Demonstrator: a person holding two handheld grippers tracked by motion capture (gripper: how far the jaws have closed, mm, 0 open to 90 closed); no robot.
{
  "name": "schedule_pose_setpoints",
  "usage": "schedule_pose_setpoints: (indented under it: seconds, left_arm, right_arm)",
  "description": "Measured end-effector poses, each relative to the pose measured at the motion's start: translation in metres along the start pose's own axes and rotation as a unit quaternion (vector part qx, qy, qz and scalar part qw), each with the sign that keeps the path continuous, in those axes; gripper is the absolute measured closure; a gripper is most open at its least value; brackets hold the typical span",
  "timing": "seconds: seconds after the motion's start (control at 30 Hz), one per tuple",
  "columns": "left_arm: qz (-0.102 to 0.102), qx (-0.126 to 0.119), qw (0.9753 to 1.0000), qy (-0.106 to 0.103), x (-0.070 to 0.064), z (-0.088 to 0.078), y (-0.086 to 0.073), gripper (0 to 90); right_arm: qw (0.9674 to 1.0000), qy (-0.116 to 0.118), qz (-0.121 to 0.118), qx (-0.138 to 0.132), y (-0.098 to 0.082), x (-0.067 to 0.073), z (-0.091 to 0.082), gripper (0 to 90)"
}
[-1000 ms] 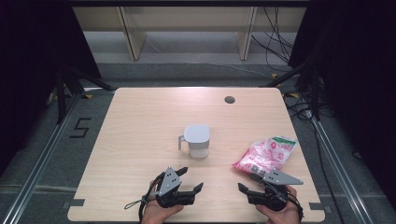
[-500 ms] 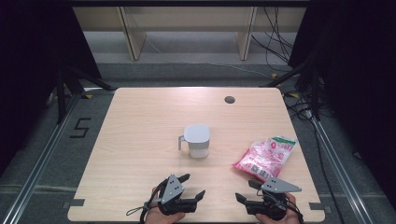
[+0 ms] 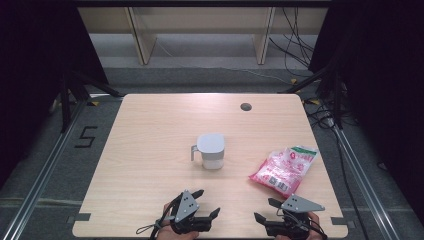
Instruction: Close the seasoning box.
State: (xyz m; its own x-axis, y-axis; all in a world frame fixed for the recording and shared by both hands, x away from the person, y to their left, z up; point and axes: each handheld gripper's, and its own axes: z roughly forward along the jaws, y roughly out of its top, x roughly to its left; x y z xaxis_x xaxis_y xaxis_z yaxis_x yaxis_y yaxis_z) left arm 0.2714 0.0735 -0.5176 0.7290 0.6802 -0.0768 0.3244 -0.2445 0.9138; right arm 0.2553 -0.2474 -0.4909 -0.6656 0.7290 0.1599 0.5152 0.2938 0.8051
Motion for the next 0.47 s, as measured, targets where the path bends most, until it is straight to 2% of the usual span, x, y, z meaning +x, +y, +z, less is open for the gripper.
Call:
schedule_pose_setpoints:
  seconds: [0.03,0.07,0.1,0.17,0.23,0.27,0.47]
  left_arm:
    - [0.005,0.001,1.0,0.004,0.0014,-0.0006,0.0,22.7]
    - [-0.005,-0.006,1.0,0.002,0.001,0.0,-0.0002,22.7]
    - [0.002,-0.001,1.0,-0.002,0.0034,-0.0011,0.0,22.7]
    - [-0.002,0.0,1.0,0.006,0.0036,-0.0018,-0.0007,22.6]
    - [-0.006,-0.009,0.9999,0.006,0.0041,-0.0008,-0.0014,22.6]
    - [0.0,0.001,1.0,0.005,0.006,-0.0019,-0.0015,22.6]
    - [-0.009,-0.008,0.9999,0.007,0.0071,-0.0031,-0.0015,22.6]
  right_arm:
    - [1.0,0.0,0.0,0.0,-0.0001,0.0,0.0,28.5]
    - [1.0,0.0,-0.001,0.0,-0.0002,-0.0001,0.0,28.5]
    - [1.0,0.001,0.001,-0.003,-0.0005,0.0002,0.0011,28.5]
    - [1.0,-0.001,-0.002,-0.002,-0.0006,0.0001,0.0011,28.4]
    - [1.0,-0.001,-0.001,-0.002,-0.0005,0.0007,0.001,28.5]
    - [1.0,0.001,0.0,0.0,-0.0007,0.0009,0.0014,28.5]
    - [1.0,0.0,-0.002,0.0,-0.0009,0.0002,0.001,28.3]
